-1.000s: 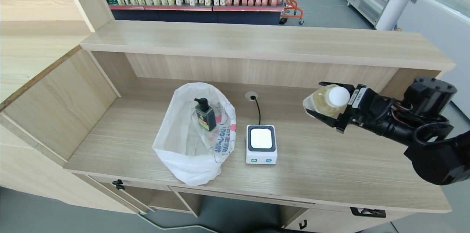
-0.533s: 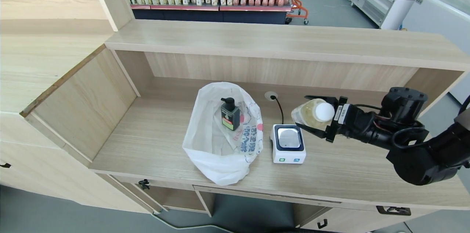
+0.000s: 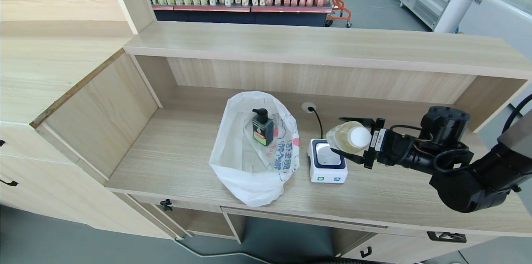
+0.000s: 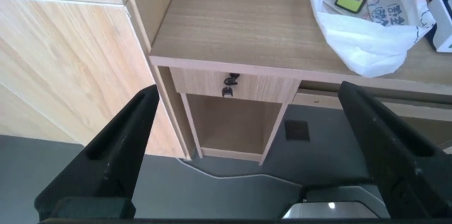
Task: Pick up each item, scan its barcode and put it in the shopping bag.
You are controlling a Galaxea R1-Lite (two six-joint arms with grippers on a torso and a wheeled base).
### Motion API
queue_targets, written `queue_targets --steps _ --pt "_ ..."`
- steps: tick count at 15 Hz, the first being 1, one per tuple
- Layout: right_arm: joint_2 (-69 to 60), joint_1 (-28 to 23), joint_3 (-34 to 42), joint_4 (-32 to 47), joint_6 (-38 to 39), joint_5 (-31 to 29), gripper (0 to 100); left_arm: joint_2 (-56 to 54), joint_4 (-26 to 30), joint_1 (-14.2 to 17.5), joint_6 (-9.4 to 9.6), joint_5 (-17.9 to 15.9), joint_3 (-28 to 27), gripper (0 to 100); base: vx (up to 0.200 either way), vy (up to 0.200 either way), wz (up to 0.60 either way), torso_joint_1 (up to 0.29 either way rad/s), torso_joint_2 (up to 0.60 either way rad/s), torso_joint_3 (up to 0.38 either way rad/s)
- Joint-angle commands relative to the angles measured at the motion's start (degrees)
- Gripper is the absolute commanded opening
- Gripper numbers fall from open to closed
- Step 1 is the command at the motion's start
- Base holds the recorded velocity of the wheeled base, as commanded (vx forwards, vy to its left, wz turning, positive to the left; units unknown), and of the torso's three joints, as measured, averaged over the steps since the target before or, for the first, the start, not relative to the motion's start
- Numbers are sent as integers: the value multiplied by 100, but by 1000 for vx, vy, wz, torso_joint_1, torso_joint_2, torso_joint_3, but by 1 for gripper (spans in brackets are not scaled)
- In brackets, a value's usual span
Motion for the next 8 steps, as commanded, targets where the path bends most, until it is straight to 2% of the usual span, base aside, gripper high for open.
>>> queue_targets --steps 1,8 --pt "109 9 4 1 -11 5 0 -2 -2 -2 -2 1 0 100 0 0 0 0 0 0" --pt "505 71 -356 9 -55 5 0 -2 -2 -2 -2 1 0 100 0 0 0 0 0 0"
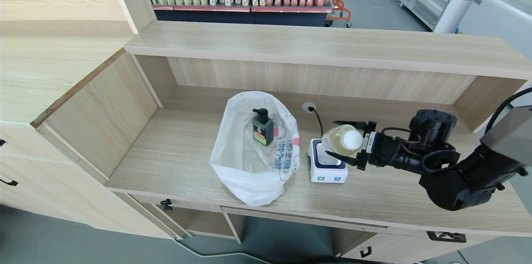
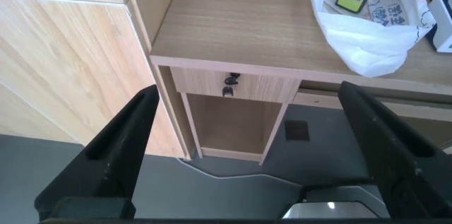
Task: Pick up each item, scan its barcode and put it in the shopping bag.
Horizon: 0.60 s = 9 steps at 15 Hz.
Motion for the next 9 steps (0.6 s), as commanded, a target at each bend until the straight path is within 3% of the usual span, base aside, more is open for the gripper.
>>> queue_targets --steps 1,9 --pt "188 1 -151 14 -50 2 0 -2 -2 3 0 1 0 100 0 0 0 0 0 0" --pt "355 1 -265 22 -112 2 0 -2 -2 3 0 1 0 100 0 0 0 0 0 0"
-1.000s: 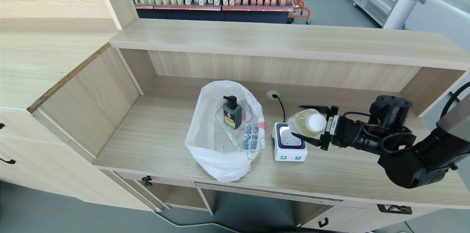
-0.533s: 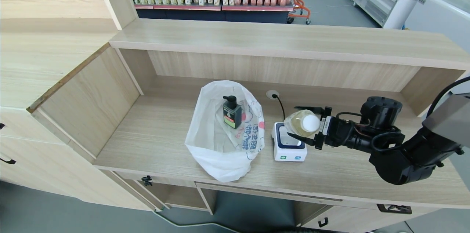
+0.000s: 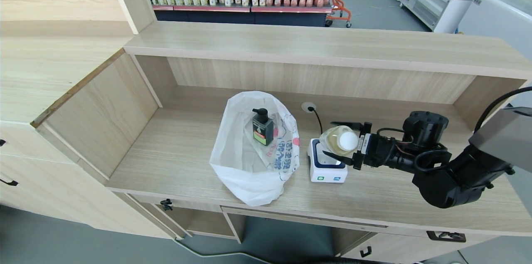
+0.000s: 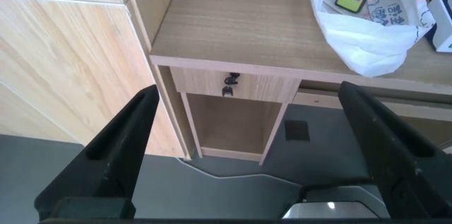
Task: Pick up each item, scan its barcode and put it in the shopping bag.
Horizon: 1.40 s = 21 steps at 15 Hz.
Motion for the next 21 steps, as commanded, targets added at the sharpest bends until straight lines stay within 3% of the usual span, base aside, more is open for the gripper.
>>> queue_targets --steps 1,17,19,21 --pt "65 -1 -27 25 -37 -6 0 -2 -2 1 0 1 0 100 0 0 0 0 0 0" --pt "-14 -36 -27 -2 -90 -6 0 -2 -2 1 0 1 0 100 0 0 0 0 0 0" --pt "-357 8 -27 69 350 -129 0 -2 -2 1 0 1 0 100 0 0 0 0 0 0" --pt "-893 113 -27 16 1545 -744 0 -2 -2 1 0 1 0 100 0 0 0 0 0 0"
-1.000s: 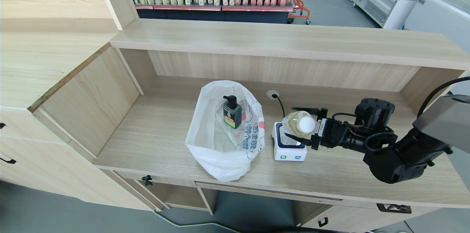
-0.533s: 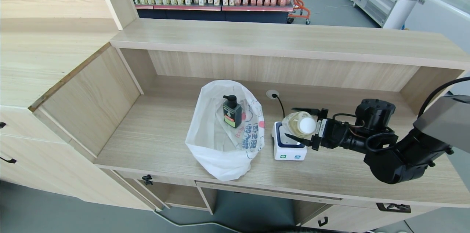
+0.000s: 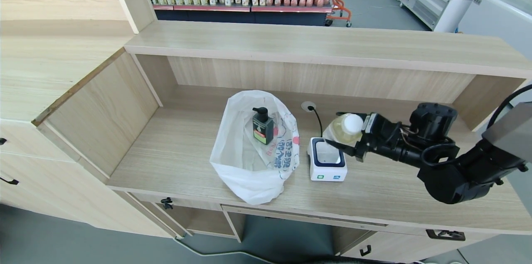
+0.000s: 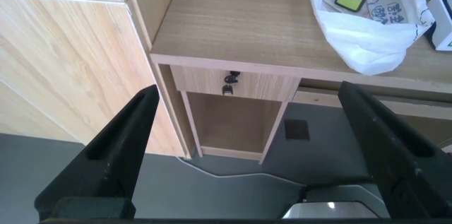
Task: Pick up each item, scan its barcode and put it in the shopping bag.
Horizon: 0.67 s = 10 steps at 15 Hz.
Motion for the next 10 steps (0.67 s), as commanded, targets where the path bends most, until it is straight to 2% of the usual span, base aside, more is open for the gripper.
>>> queue_targets --steps 1,2,4,6,10 --pt "-909 170 6 21 1338 -754 0 -2 -2 1 0 1 0 100 0 0 0 0 0 0" --pt "-1137 170 32 170 2068 -1105 0 -2 -2 1 0 1 0 100 0 0 0 0 0 0" --pt "-1436 -120 138 724 2885 -1263 0 -2 -2 1 0 1 0 100 0 0 0 0 0 0" --pt "-1761 -147 480 873 3676 -1342 0 -2 -2 1 0 1 0 100 0 0 0 0 0 0" --pt "-2060 -85 1060 882 4151 -1325 0 -2 -2 1 0 1 0 100 0 0 0 0 0 0"
